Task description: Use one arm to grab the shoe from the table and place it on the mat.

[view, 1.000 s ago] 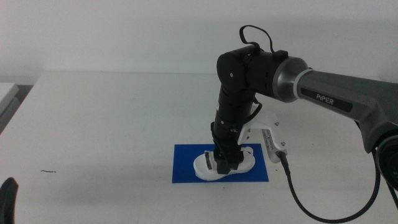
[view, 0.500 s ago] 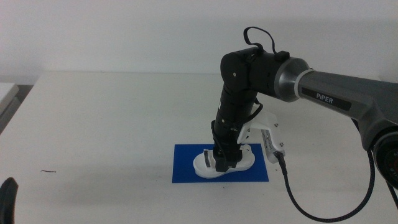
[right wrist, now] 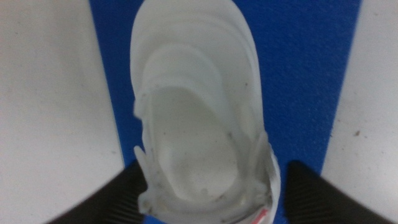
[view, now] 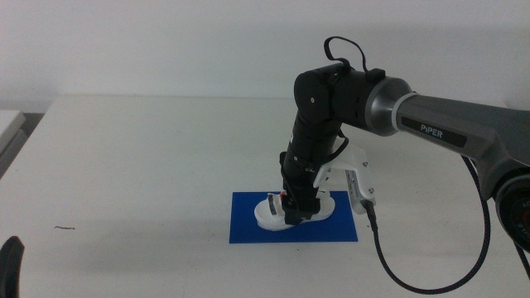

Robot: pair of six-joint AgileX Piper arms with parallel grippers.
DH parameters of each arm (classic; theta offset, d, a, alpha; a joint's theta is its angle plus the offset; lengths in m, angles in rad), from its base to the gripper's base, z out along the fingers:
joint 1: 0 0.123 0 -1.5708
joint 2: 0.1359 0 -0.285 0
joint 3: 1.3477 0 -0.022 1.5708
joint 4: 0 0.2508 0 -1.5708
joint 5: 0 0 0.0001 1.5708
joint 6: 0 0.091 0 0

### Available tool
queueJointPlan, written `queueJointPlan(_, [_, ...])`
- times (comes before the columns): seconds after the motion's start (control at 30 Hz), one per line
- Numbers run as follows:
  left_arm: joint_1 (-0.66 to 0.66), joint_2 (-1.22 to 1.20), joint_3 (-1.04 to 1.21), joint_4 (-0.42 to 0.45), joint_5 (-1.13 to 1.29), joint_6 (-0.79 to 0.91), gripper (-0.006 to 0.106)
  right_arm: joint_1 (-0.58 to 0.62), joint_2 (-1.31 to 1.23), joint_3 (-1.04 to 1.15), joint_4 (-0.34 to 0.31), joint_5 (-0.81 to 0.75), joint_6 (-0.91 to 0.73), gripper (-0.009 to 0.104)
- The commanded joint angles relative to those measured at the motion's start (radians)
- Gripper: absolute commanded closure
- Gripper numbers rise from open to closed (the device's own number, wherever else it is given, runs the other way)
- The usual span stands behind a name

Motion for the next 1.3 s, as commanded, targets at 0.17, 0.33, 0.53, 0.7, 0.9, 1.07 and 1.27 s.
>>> queueJointPlan(0.17, [0.000,0.005,0.001,-0.004,-0.011,-0.003,0.007,-0.009,-0.064,-0.003,-0.021,0.061,0.022,0.024])
queueJointPlan(0.33, [0.000,0.005,0.001,-0.004,-0.011,-0.003,0.007,-0.009,-0.216,-0.003,-0.037,0.107,-0.076,0.024])
queueJointPlan(0.53, [0.000,0.005,0.001,-0.004,-0.011,-0.003,0.007,-0.009,-0.383,0.000,-0.080,0.107,-0.874,0.024])
queueJointPlan(0.7, [0.000,0.005,0.001,-0.004,-0.011,-0.003,0.007,-0.009,-0.453,0.000,-0.074,0.107,-0.988,0.025])
queueJointPlan(0.9, [0.000,0.005,0.001,-0.004,-0.011,-0.003,0.007,-0.024,-0.532,0.074,0.108,-0.174,-0.986,0.025])
queueJointPlan(1.07, [0.000,0.005,0.001,-0.004,-0.011,-0.003,0.007,-0.050,-0.729,0.335,-0.033,-0.364,-0.988,0.025])
queueJointPlan(1.27, [0.000,0.005,0.001,-0.004,-0.011,-0.003,0.007,-0.140,-1.010,0.708,-0.124,-0.536,-1.293,0.025])
